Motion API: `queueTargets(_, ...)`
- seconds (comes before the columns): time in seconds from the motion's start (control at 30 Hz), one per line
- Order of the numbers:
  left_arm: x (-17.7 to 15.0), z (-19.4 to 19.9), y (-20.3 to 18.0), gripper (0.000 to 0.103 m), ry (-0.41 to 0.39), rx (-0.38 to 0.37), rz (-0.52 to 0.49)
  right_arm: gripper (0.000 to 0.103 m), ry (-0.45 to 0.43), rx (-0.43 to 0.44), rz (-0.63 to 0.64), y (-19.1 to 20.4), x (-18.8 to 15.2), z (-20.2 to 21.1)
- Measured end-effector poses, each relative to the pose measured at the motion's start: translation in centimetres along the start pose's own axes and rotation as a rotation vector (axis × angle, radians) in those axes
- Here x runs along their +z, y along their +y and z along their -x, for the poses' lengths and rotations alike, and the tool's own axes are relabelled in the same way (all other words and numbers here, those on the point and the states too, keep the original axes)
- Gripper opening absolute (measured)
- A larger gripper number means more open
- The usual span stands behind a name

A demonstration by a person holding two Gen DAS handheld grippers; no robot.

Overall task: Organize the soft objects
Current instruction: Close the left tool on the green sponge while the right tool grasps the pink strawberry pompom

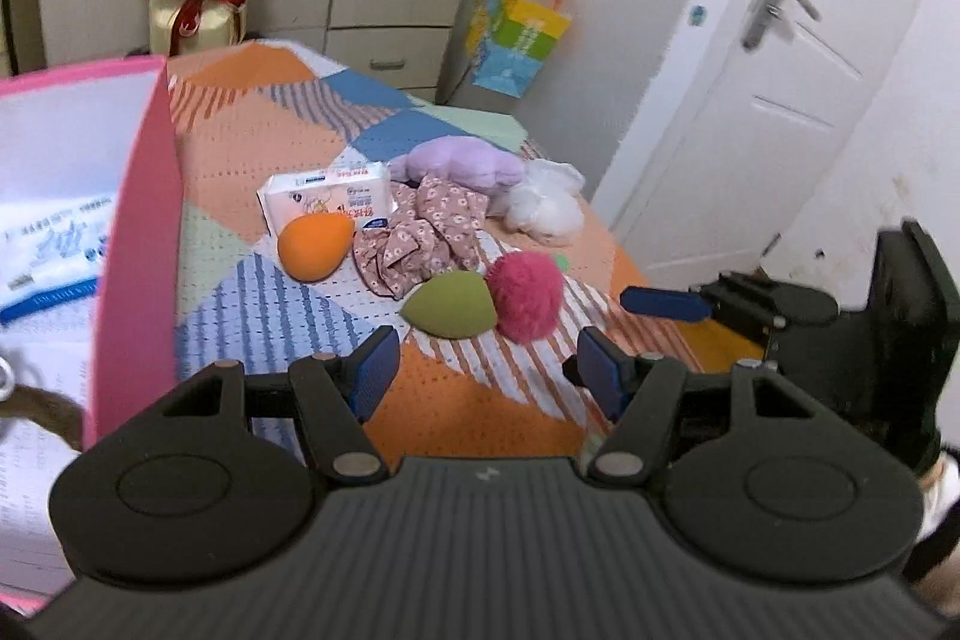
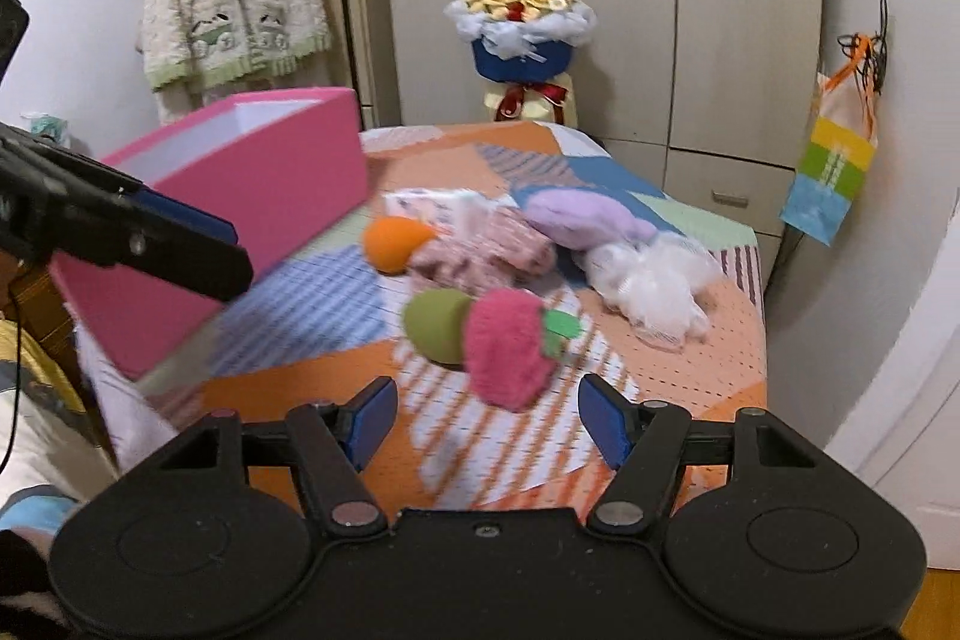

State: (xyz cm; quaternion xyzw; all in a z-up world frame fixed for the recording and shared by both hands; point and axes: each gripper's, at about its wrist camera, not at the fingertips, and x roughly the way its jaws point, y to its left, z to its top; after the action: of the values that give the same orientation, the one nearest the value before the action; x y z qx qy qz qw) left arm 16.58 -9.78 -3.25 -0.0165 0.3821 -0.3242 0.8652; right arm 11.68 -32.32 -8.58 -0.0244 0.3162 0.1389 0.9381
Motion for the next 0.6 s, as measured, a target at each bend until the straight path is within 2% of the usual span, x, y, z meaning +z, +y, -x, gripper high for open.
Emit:
queueTargets(0.13, 0.2, -2.9, 0.0, 0.062, 0.001, 0.034, 0.028, 0.071, -0.004, -0.026, 0.062, 0.1, -0.3, -1.9)
queueTargets(0.23, 0.4, -4.8, 0.1, 0.062, -0.007, 0.057, 0.043, 0.069, -0.015, -0.026, 0.058, 0.0, 0.0, -2.8)
queueTargets(0.33, 0.4, -6.4, 0.4, 0.061, -0.018, 0.063, 0.072, 0.065, -0.022, -0.014, 0.054, -0.2, 0.3, -3.5)
queueTargets(0.4, 0.4, -7.2, 0.6, 0.06, -0.025, 0.07, 0.086, 0.057, -0.017, -0.018, 0.06, -0.2, 0.4, -4.0)
queueTargets(0.5, 0.3, -8.1, 0.6, 0.06, -0.038, 0.099, 0.094, 0.052, -0.002, -0.014, 0.059, -0.4, 0.5, -4.8)
queueTargets(0.6, 0.0, -8.8, 0.5, 0.06, -0.051, 0.135, 0.087, 0.051, 0.008, -0.007, 0.049, -0.5, 0.5, -5.4)
